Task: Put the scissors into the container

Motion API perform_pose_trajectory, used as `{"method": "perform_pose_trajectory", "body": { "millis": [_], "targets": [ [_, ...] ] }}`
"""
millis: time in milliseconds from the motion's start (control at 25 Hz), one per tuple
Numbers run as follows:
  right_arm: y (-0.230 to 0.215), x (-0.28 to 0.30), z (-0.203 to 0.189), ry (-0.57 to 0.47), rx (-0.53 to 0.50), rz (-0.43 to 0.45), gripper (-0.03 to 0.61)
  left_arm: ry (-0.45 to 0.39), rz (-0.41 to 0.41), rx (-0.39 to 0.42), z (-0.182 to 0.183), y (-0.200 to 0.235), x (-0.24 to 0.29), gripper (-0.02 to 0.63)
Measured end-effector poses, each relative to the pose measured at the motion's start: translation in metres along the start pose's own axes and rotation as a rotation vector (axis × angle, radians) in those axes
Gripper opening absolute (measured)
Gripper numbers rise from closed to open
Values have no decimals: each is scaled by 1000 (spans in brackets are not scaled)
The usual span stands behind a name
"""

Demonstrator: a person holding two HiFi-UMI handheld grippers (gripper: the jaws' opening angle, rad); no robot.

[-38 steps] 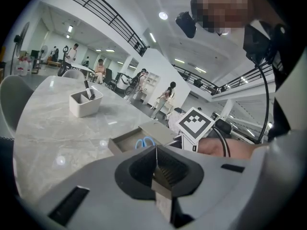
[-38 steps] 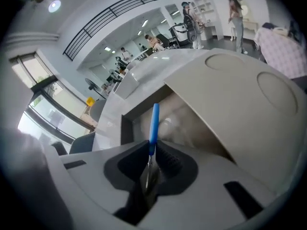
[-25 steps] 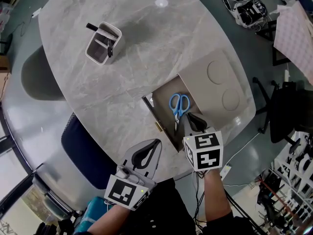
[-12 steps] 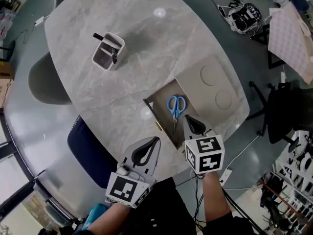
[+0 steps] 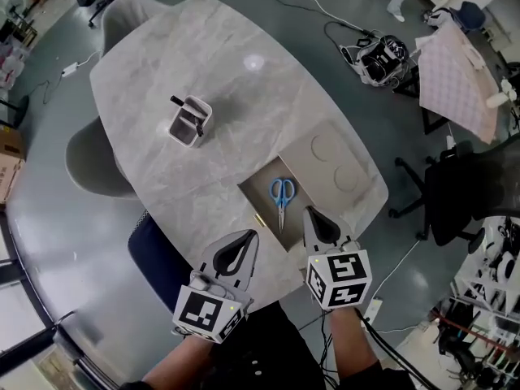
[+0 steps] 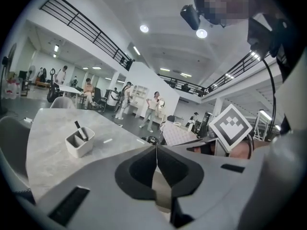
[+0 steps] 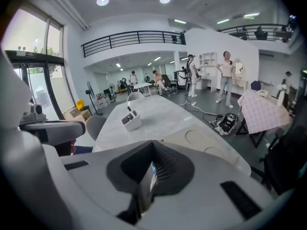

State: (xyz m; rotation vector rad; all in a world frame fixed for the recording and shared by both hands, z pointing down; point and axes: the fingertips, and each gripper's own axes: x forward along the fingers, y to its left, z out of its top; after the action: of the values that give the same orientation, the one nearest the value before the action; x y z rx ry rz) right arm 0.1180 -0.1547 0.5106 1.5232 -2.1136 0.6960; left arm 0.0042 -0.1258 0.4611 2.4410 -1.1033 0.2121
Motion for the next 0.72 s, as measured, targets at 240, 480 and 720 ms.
{"method": "perform_pose_trajectory", "body": {
  "millis": [240, 480, 720],
  "targets": [
    [18, -55, 42, -189, -13, -34, -3, -54, -30, 55, 35, -10, -25, 16],
    [33, -108, 65, -336, -15, -83, -3, -109, -62, 81, 66, -24, -51, 17],
    [48, -145, 70, -413, 0, -100, -3, -153, -75, 116, 86, -33, -73, 16]
  ]
}}
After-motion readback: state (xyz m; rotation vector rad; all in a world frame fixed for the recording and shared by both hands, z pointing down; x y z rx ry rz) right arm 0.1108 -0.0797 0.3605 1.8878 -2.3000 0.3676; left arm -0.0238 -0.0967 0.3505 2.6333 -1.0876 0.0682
